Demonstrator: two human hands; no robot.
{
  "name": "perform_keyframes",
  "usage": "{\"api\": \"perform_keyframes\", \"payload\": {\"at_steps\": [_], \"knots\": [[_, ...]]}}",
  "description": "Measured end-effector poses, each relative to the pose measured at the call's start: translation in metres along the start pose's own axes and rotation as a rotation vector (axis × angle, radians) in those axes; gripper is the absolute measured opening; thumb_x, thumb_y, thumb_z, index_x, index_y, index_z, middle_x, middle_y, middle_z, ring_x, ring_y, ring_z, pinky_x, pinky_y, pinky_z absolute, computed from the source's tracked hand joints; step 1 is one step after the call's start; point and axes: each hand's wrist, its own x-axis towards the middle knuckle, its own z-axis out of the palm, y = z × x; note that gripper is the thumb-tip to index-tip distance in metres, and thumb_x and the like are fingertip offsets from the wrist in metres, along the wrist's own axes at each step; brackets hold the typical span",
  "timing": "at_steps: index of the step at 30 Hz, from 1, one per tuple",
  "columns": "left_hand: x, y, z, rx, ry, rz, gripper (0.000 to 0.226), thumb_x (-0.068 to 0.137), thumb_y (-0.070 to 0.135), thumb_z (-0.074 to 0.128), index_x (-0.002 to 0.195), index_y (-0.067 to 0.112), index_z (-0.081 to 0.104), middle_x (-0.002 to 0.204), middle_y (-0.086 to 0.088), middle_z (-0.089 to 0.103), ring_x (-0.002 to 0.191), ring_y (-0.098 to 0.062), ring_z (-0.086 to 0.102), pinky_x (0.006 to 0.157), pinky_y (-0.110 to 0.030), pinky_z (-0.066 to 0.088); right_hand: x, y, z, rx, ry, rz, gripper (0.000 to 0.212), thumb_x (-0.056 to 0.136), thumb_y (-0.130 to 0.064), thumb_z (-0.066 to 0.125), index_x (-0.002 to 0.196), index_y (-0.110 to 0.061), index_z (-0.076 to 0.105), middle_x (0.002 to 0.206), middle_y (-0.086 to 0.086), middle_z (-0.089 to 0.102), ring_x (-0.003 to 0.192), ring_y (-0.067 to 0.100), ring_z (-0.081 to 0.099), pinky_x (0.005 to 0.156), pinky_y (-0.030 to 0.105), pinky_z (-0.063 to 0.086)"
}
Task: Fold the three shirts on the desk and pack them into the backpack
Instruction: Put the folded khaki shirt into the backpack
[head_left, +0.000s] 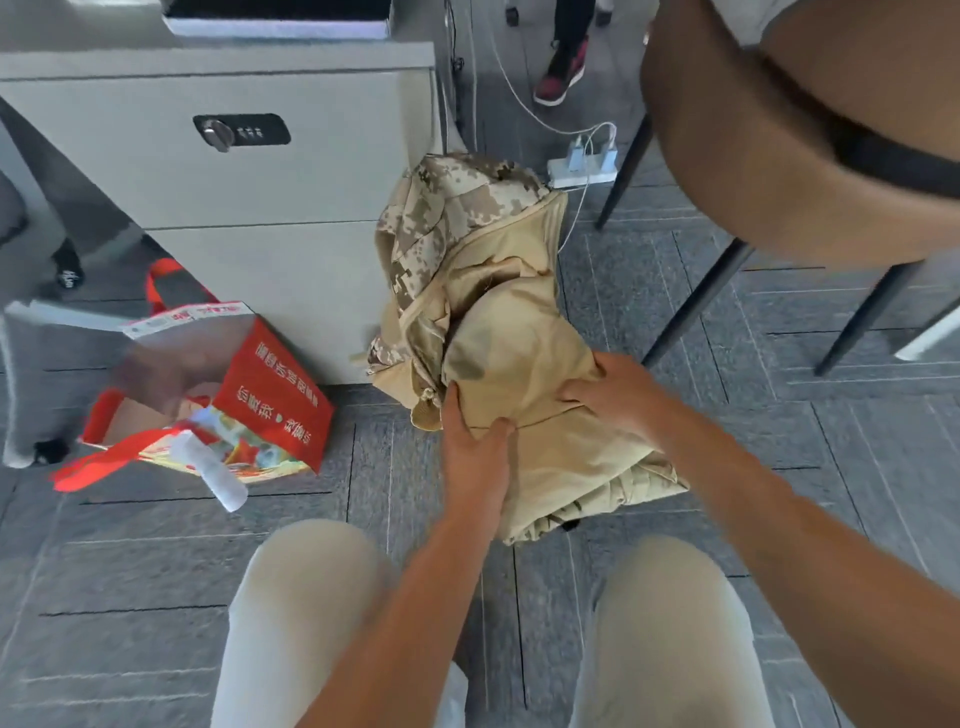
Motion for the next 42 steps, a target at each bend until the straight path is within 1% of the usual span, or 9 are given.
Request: {"api": "perform_keyframes", "payload": {"at_steps": [4, 7, 9, 14, 19, 25, 30, 36, 42], "knots": [[0.003, -0.008, 0.004, -0.034, 0.049, 0.039, 0.069, 0.094, 0.023, 0.068, 0.155, 0.033, 0.037, 0.136, 0.011, 0.049, 0.126, -0.017, 0.052, 0.104, -0.038, 0.044, 0.003, 0.007, -0.009, -0.072, 0.031, -0.046, 0.049, 0.086, -0.045, 0.081, 0.127, -0.025, 0.063, 0.112, -0.005, 0.069, 0.104, 0.021, 0.066, 0.074, 0.031, 0.049], [0.005, -0.002, 0.009, -0.024, 0.060, 0.102, 0.067, 0.094, 0.026, 0.067, 0.154, 0.034, 0.039, 0.145, 0.012, 0.050, 0.132, -0.014, 0.049, 0.113, -0.042, 0.042, 0.003, 0.007, -0.010, -0.427, 0.184, -0.241, 0.093, 0.085, -0.065, 0.074, 0.160, -0.037, 0.026, 0.150, -0.002, 0.051, 0.134, 0.024, 0.054, 0.102, 0.048, 0.051], [0.008, 0.003, 0.013, 0.047, 0.046, 0.158, 0.065, 0.094, 0.023, 0.065, 0.154, 0.032, 0.042, 0.148, 0.013, 0.049, 0.136, -0.010, 0.045, 0.112, -0.037, 0.037, 0.006, 0.003, -0.007, -0.614, 0.274, -0.402, 0.088, 0.093, -0.069, 0.059, 0.163, -0.039, 0.015, 0.163, 0.000, 0.035, 0.145, 0.026, 0.041, 0.108, 0.053, 0.048], [0.020, 0.006, 0.017, 0.058, 0.061, 0.121, 0.056, 0.099, 0.020, 0.059, 0.153, 0.027, 0.048, 0.133, 0.017, 0.056, 0.116, -0.001, 0.051, 0.102, -0.027, 0.035, 0.034, -0.016, 0.001, -0.623, -0.011, -0.389, 0.062, 0.109, -0.059, 0.027, 0.166, -0.042, 0.011, 0.175, -0.009, 0.002, 0.159, 0.027, 0.017, 0.124, 0.057, 0.025], [0.028, 0.002, 0.020, 0.037, 0.125, 0.117, 0.022, 0.100, 0.018, 0.057, 0.117, 0.031, 0.064, 0.109, 0.004, 0.065, 0.103, -0.017, 0.062, 0.071, -0.020, 0.044, 0.052, -0.028, 0.009, -0.661, -0.108, -0.363, 0.056, 0.113, -0.045, 0.029, 0.166, -0.034, 0.017, 0.175, -0.002, 0.010, 0.159, 0.027, 0.016, 0.125, 0.045, 0.019], [0.039, 0.002, 0.025, 0.050, 0.119, 0.219, 0.043, 0.101, 0.026, 0.053, 0.143, 0.027, 0.061, 0.143, 0.008, 0.055, 0.125, -0.009, 0.053, 0.100, -0.021, 0.041, 0.075, -0.026, 0.008, -0.375, -0.088, -0.467, 0.051, 0.113, -0.028, 0.042, 0.163, -0.030, 0.032, 0.174, -0.005, 0.017, 0.158, 0.018, 0.015, 0.112, 0.016, 0.009], [0.058, 0.003, 0.031, 0.297, 0.077, 0.140, 0.066, 0.097, 0.049, 0.037, 0.144, 0.008, 0.058, 0.151, -0.010, 0.046, 0.136, -0.032, 0.046, 0.119, -0.050, 0.033, 0.100, -0.025, 0.015, -0.622, -0.111, -0.366, 0.054, 0.113, -0.042, 0.032, 0.166, -0.033, 0.024, 0.175, -0.005, 0.008, 0.160, 0.029, 0.012, 0.127, 0.045, 0.014], [0.043, 0.010, 0.028, 0.522, 0.032, 0.179, 0.045, 0.104, 0.032, 0.045, 0.144, 0.011, 0.049, 0.144, -0.022, 0.044, 0.136, -0.041, 0.037, 0.115, -0.055, 0.034, 0.069, -0.017, -0.005, -0.660, -0.069, -0.447, 0.056, 0.110, -0.046, 0.040, 0.163, -0.034, 0.030, 0.172, -0.002, 0.021, 0.155, 0.027, 0.026, 0.122, 0.045, 0.028], [0.043, -0.003, 0.041, 0.951, 0.083, 0.502, 0.068, 0.099, 0.048, 0.018, 0.162, 0.025, 0.028, 0.173, -0.011, 0.010, 0.160, -0.031, 0.002, 0.129, -0.050, 0.003, 0.034, 0.028, -0.012, -0.630, -0.062, -0.485, 0.061, 0.110, -0.050, 0.035, 0.167, -0.035, 0.017, 0.175, -0.004, 0.007, 0.160, 0.022, 0.016, 0.126, 0.043, 0.019]]}}
